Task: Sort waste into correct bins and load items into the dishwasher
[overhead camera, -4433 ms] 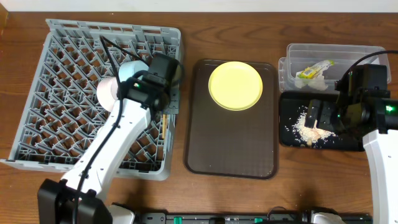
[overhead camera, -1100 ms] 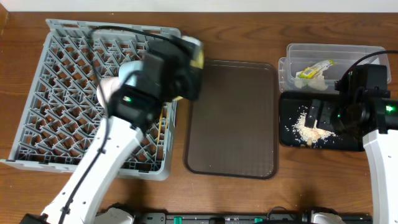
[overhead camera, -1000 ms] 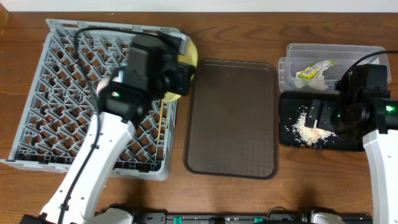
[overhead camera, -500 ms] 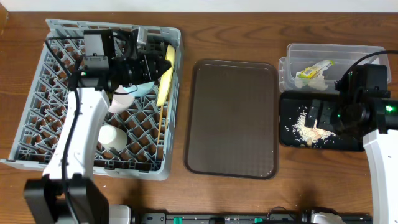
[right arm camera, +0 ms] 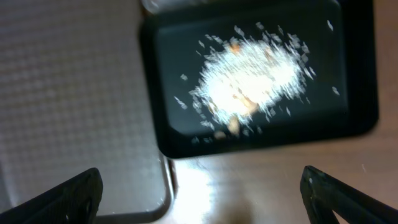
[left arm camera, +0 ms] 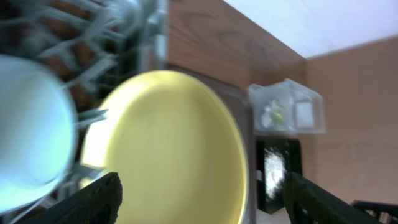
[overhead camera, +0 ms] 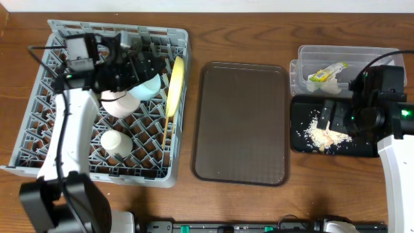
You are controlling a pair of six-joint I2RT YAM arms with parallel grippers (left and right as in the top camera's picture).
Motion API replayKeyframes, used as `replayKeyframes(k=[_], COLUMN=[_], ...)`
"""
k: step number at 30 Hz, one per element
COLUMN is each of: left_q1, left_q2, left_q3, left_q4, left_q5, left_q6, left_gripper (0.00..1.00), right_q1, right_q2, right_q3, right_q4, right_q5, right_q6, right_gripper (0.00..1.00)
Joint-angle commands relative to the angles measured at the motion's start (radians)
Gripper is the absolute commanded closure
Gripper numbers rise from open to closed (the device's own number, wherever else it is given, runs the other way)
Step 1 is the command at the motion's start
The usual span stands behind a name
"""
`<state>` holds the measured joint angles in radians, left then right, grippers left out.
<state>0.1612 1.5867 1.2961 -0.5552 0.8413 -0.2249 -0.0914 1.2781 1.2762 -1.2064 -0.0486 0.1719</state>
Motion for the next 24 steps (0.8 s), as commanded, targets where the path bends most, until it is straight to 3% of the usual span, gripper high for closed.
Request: replayKeyframes(k=[1,6,8,13,16,21,24], left_q1=[0.005,-0.031,-0.041,-0.048,-0.05,-0.09,-0.159], left_q2=[-0.103,-0.171,-0.179,-0.177,-0.189,-0.328,-0.539], left_q3=[0.0,0.0,0.0,-0.005,-0.023,-0.101,-0.211], left_q4=[-0.064,-0.248,-0.34,-0.596,-0.66,-0.635,-0.535], left_q5=[-0.272,-0.697,-0.795,-0.808,-0.798,-0.763,-0.763], left_q6=[0.058,-0.021,-0.061,-0.065,-0.037,0.021,0.092], left_gripper=[0.15,0.12,0.12,0.11,0.11,0.12,0.12], right_q1=[0.024,0.093,0.121,0.151,0.151,0.151,0.151], right_q2=[-0.003,0.011,0.03,0.103,0.107,0.033,-0.12], right_q3=[0.012,0.011,0.011,0.01,-0.005,-0.084,-0.23], right_q4=[0.053,0.19,0.236,0.203,0.167,0.167,0.251], right_q5=[-0.154,-0.24,-0.233,-0.14,-0.088,-0.078,-0.052], right_q6=[-0.124,-0.177,-0.178,-0.126,-0.047,-0.045,-0.034], right_gripper=[0.01,0.01,0.01,0.01,0.01,0.01,0.01])
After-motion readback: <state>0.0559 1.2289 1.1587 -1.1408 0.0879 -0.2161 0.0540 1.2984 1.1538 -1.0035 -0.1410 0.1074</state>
